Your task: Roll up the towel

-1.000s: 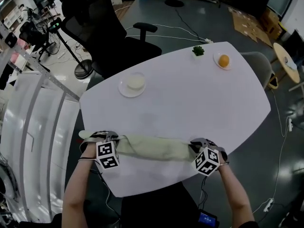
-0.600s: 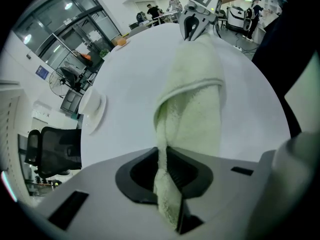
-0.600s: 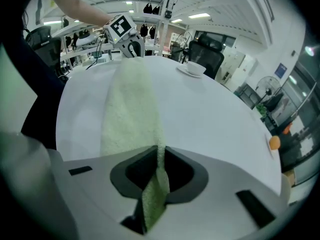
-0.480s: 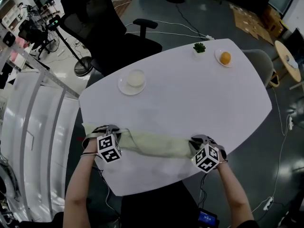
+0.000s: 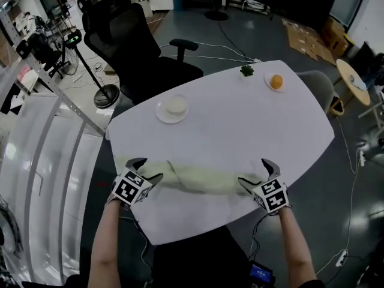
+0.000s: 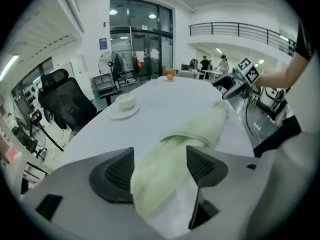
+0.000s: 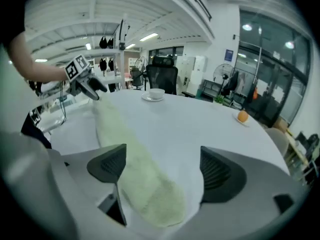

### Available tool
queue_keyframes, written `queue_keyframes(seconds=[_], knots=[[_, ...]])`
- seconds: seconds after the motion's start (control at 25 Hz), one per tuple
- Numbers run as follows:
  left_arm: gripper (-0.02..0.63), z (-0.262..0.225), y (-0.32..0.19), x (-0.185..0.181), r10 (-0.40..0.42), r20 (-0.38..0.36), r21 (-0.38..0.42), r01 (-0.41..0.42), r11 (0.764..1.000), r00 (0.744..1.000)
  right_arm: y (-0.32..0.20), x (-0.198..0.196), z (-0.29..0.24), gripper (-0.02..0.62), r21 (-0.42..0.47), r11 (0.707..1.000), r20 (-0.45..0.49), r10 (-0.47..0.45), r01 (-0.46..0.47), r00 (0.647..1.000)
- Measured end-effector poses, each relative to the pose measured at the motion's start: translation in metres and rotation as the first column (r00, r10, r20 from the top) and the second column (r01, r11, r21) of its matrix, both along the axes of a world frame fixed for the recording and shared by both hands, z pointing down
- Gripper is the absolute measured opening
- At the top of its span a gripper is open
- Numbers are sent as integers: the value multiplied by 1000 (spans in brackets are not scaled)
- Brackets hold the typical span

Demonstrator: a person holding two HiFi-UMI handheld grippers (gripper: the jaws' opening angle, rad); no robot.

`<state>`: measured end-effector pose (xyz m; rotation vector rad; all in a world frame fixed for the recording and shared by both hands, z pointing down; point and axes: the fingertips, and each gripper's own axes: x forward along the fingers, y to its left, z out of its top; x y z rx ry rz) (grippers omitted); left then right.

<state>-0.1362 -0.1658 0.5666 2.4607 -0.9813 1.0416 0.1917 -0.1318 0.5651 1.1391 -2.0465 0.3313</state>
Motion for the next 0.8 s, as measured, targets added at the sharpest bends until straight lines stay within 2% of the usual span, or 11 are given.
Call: queue_keyframes(seconds=[0.16,0.28,0.36,0.48,0.56,0.64,0.8], knots=[[354,-28,20,3,-60,-172,12,63,998,983,25,-22,-23,499,-15,998,176,64,-63,982],[356,-46,39,6,-86,-274,39,100,994,958,48,-50,-43,503,-34,995,357,105,-99,928],[356,-58,53,13,-101,-347,39,122,992,932,63,-66,-56,503,-35,993,441,116,-113,890],[354,-69,80,23,-125,-456,8,144,989,881,90,-88,-66,503,-34,992,523,118,-118,844],[354,-72,97,28,-137,-499,0,159,987,856,108,-99,-66,499,-46,991,568,129,-125,813],[354,-75,110,30,-150,-517,7,179,984,843,121,-108,-70,477,-44,990,600,136,-137,788],[345,-83,128,39,-157,-510,48,210,976,846,130,-118,-87,472,0,986,625,131,-168,770]])
